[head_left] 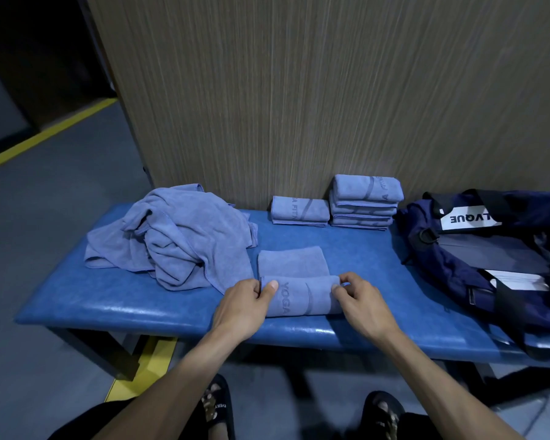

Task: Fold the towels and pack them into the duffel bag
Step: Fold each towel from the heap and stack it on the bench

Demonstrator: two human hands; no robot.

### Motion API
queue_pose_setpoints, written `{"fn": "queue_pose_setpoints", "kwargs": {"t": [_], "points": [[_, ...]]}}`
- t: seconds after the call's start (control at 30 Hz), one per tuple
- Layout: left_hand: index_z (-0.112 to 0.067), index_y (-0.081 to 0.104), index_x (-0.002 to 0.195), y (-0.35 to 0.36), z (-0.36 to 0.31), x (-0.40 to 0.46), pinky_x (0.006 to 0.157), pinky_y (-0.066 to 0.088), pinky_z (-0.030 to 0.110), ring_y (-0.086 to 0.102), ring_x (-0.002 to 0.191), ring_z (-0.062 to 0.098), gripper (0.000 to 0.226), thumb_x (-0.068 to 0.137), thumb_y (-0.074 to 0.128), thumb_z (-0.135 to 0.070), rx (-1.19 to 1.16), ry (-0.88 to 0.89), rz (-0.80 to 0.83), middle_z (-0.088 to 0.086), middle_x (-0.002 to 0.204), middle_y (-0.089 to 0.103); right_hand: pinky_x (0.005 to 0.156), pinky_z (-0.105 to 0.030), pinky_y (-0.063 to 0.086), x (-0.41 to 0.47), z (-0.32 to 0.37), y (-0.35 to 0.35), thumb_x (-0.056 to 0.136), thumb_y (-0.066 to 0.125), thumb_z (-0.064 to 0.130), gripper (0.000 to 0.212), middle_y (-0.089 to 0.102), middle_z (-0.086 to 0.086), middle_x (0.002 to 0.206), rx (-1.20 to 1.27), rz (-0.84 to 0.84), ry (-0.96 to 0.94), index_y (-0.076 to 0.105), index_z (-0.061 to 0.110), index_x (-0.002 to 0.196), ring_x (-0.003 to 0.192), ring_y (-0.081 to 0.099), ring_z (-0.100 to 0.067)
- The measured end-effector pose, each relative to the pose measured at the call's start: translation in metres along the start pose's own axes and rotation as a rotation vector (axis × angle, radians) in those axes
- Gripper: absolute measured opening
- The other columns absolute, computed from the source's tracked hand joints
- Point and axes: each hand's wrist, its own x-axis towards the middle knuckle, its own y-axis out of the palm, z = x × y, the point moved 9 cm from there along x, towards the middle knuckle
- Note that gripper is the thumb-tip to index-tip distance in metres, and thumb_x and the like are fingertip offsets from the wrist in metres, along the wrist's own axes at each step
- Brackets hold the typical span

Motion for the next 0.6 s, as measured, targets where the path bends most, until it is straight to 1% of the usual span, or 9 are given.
{"fn": "queue_pose_setpoints", "kwargs": {"t": [0.07,0.17,0.2,0.3,0.4,0.47,0.53,0.6], "points": [[-0.014,0.04,0.061,-0.001,0.001,-0.001,0.065,0.047,0.038,0.061,0.075,0.034,0.059,0.094,0.051,-0.063,0.016,-0.029,-0.017,-0.002,0.057,0.048,0.058,-0.029,0.038,0.0,0.001,0.001,0.1,0.052,0.03,0.011,0.06,0.009,0.068,-0.013,-0.005,0.005,0.058,0.022,0.096,0.069,0.054,-0.01],[-0.013,0.042,0.061,-0.001,0.002,-0.002,0.066,0.046,0.037,0.062,0.078,0.035,0.059,0.093,0.051,-0.063,0.02,-0.06,-0.021,0.0,0.06,0.051,0.061,-0.033,0.039,0.002,0.001,0.002,0.099,0.051,0.033,0.012,0.065,0.005,0.077,-0.039,0.001,0.026,0.058,0.023,0.102,0.079,0.058,-0.019],[-0.014,0.042,0.06,-0.001,0.002,-0.002,0.065,0.046,0.037,0.062,0.078,0.035,0.059,0.093,0.052,-0.062,0.018,-0.062,-0.017,0.0,0.059,0.051,0.062,-0.033,0.037,0.003,0.0,0.002,0.098,0.051,0.033,0.012,0.064,0.004,0.077,-0.048,0.004,0.033,0.057,0.024,0.103,0.08,0.058,-0.021],[-0.016,0.046,0.062,0.001,0.005,-0.001,0.067,0.048,0.036,0.064,0.081,0.033,0.053,0.091,0.055,-0.059,0.008,-0.07,0.005,-0.001,0.061,0.054,0.058,-0.034,0.034,0.005,-0.003,0.004,0.096,0.053,0.035,0.011,0.06,0.005,0.065,-0.074,0.008,0.033,0.054,0.027,0.104,0.074,0.055,-0.022],[-0.022,0.053,0.076,0.001,0.01,0.0,0.074,0.052,0.036,0.066,0.087,0.028,0.039,0.089,0.058,-0.059,-0.019,-0.079,0.003,-0.002,0.076,0.066,0.057,-0.034,0.034,0.007,-0.008,0.005,0.094,0.054,0.037,0.013,0.058,0.006,0.059,-0.092,-0.005,0.044,0.053,0.028,0.103,0.071,0.054,-0.022],[-0.025,0.051,0.089,-0.002,0.007,-0.003,0.076,0.051,0.037,0.065,0.092,0.027,0.033,0.09,0.057,-0.058,0.016,-0.071,-0.021,-0.003,0.086,0.068,0.057,-0.035,0.034,0.007,-0.009,0.006,0.093,0.054,0.037,0.011,0.057,0.006,0.058,-0.102,-0.012,0.048,0.052,0.029,0.1,0.071,0.054,-0.022],[-0.027,0.046,0.099,-0.005,-0.003,-0.008,0.076,0.049,0.038,0.064,0.096,0.03,0.027,0.094,0.053,-0.053,0.107,-0.005,-0.051,-0.004,0.095,0.067,0.058,-0.035,0.035,0.008,-0.01,0.006,0.091,0.054,0.039,0.011,0.059,0.006,0.06,-0.118,-0.021,0.05,0.05,0.031,0.098,0.073,0.057,-0.024],[-0.028,0.043,0.109,-0.008,-0.018,-0.015,0.073,0.047,0.038,0.063,0.099,0.032,0.024,0.097,0.05,-0.048,0.214,0.103,-0.086,-0.003,0.102,0.066,0.059,-0.035,0.036,0.008,-0.011,0.006,0.089,0.053,0.041,0.012,0.062,0.006,0.064,-0.135,-0.042,0.052,0.049,0.032,0.096,0.077,0.058,-0.026]]}}
